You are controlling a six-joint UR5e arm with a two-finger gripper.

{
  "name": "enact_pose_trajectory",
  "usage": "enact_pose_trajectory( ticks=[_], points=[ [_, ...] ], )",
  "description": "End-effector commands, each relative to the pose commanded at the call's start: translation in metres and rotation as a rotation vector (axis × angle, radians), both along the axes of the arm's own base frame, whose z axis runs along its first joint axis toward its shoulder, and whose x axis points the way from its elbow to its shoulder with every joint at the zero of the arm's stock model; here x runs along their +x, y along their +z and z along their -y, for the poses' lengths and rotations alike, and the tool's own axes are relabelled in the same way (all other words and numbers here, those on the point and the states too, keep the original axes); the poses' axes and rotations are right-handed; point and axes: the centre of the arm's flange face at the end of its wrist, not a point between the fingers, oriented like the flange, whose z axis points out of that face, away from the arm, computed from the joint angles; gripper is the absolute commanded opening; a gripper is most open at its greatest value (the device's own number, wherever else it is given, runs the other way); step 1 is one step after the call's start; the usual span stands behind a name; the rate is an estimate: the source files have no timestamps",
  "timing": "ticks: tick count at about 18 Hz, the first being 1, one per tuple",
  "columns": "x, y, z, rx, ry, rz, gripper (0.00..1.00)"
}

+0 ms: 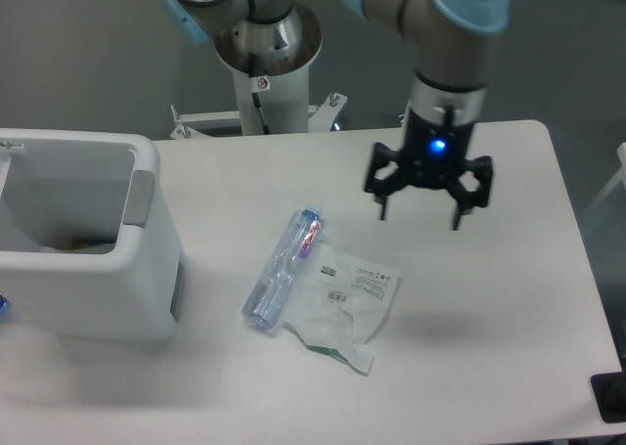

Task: Open the trash can
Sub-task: 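Lift the gripper and withdraw it away from the open trash can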

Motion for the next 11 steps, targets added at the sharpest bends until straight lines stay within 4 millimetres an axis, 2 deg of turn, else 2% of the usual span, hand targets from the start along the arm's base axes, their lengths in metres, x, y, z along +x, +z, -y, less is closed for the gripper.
enact_pose_trajectory(
  ticks=[3,6,11],
  points=[
    [-0.016,-0.014,0.018,-0.072,-0.142,-0.023,1.00],
    [-0.019,-0.020,0.022,-0.106,-0.307,-0.041,1.00],
    [-0.015,-0.039,0.023,-0.134,-0.354,-0.014,1.00]
  ],
)
